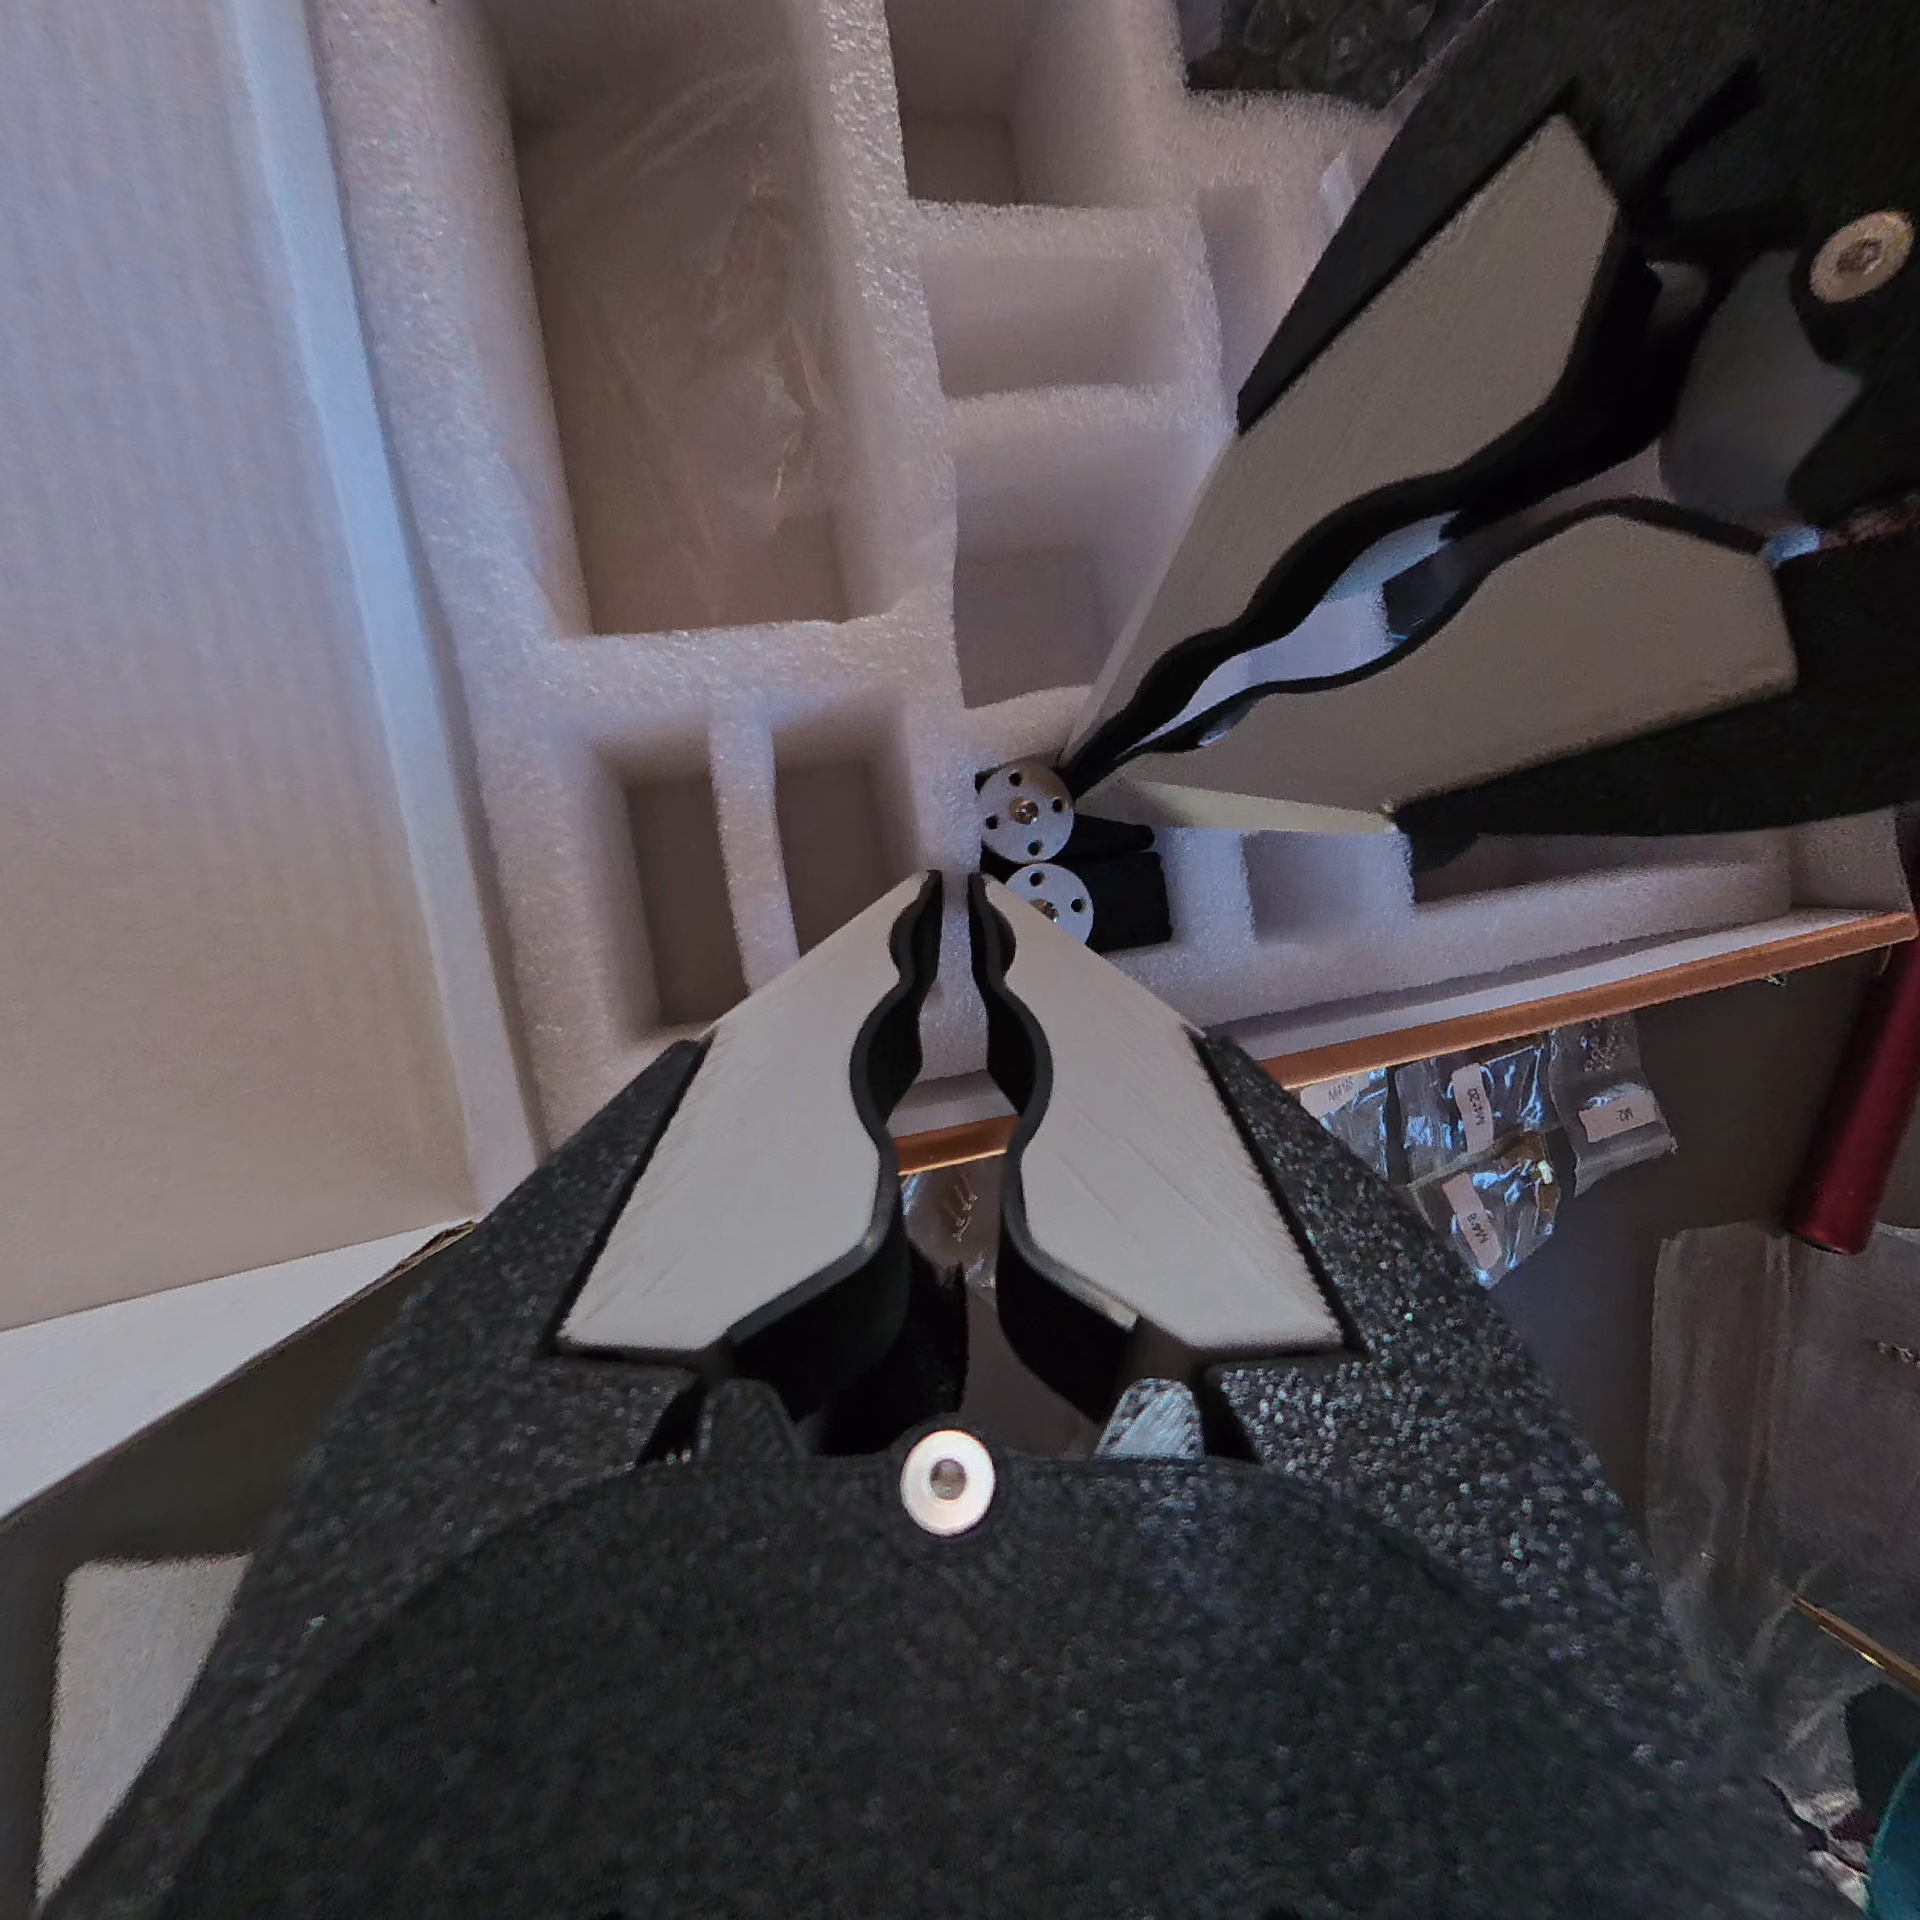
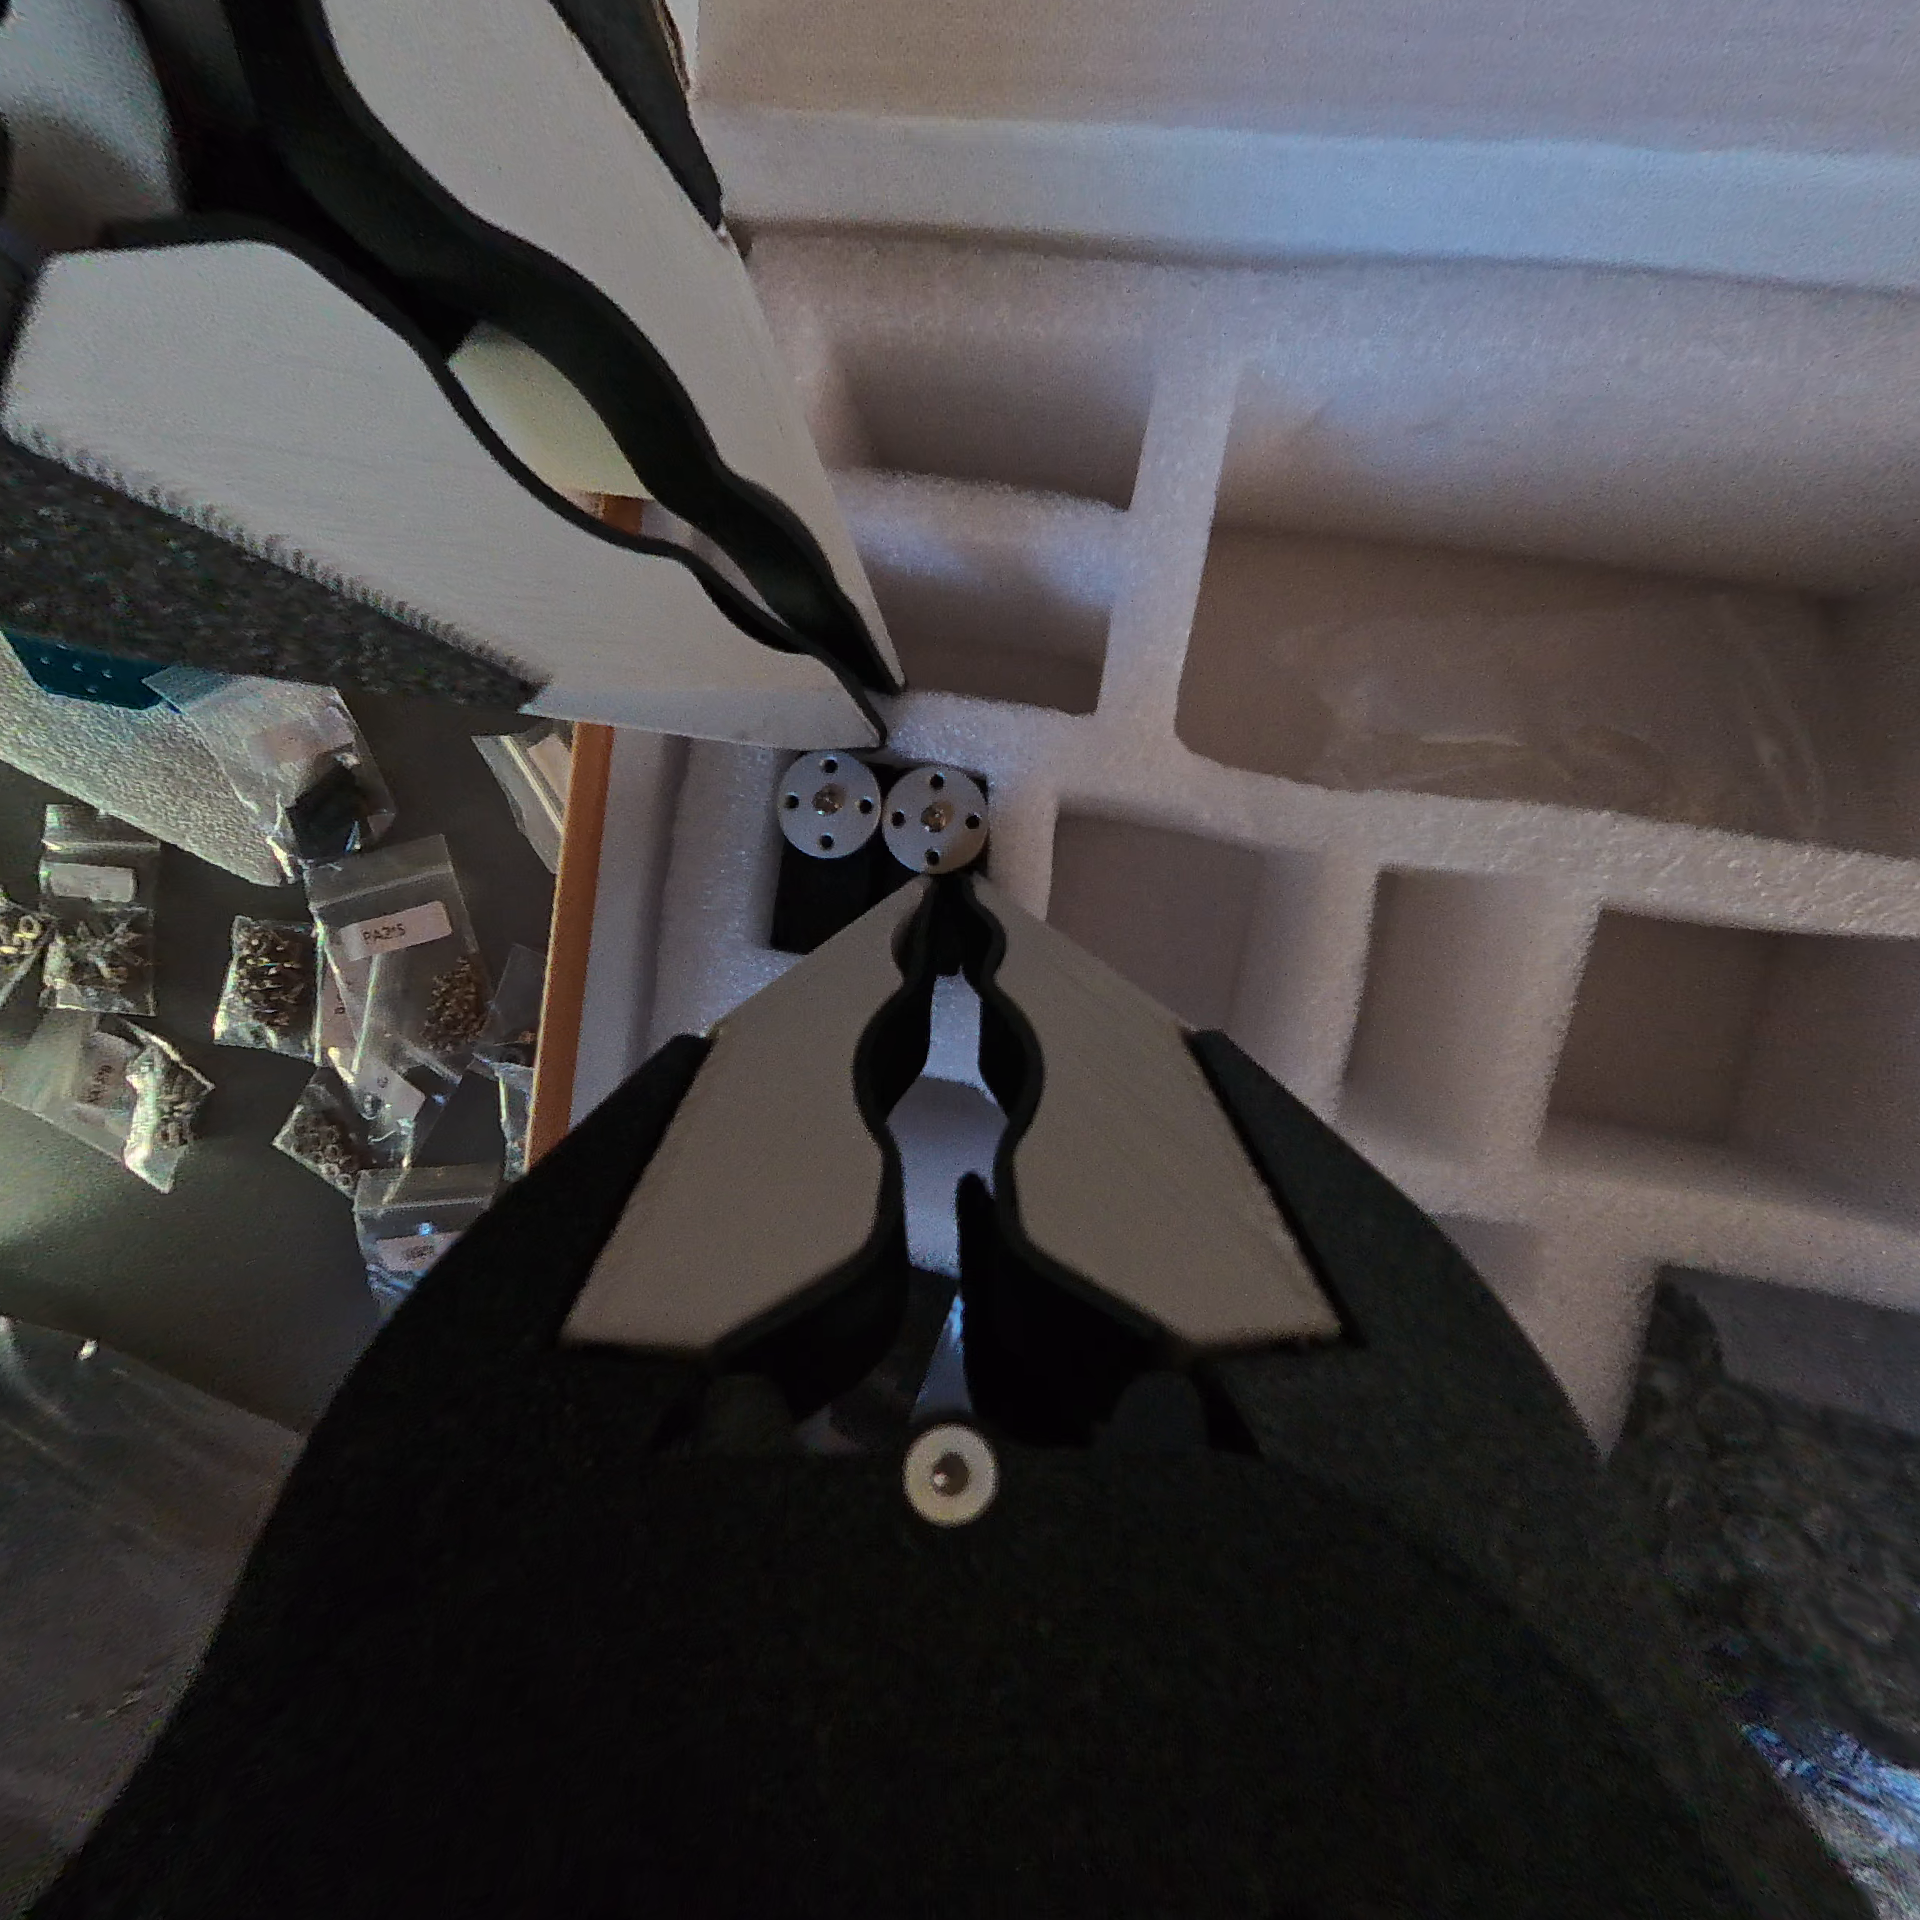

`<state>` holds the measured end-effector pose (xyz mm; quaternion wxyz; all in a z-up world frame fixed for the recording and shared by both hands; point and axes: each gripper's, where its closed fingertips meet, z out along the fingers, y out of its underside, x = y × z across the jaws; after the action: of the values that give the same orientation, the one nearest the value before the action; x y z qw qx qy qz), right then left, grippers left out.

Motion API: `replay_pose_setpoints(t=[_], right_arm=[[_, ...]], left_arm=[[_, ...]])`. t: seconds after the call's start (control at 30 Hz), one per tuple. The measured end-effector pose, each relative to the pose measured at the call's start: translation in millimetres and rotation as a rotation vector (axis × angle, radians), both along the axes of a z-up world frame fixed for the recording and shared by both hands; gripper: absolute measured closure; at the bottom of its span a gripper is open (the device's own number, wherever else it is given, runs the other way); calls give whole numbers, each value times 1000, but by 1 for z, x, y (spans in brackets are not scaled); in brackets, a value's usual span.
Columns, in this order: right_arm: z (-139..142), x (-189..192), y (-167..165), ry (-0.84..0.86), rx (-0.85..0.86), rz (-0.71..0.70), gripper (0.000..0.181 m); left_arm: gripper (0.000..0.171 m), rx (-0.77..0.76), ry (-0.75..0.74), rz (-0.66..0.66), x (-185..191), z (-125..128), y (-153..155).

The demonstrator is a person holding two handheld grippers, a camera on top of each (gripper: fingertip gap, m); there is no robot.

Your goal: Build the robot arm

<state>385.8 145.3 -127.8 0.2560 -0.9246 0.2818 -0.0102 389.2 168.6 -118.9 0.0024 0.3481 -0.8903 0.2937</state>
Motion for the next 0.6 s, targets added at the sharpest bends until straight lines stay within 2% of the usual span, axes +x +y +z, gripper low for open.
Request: replay_pose_setpoints(t=[0.1,0.23,0.33,0.43,0.6], right_arm=[[2,2,3,-34,39,31,181],[2,2,4,17,159,20,180],[1,2,5,-8,172,56,180],[1,4,4,-121,152,84,181],[4,13,1,-366,91,54,181]], left_arm=[[167,3,-13,1,0,0,0],[168,-10,8,3,0,0,-1],[169,-3,32,0,-1,-1,-2],[169,24,22,-4,0,-2,-3],[168,61,-20,3,-1,-3,-3]])
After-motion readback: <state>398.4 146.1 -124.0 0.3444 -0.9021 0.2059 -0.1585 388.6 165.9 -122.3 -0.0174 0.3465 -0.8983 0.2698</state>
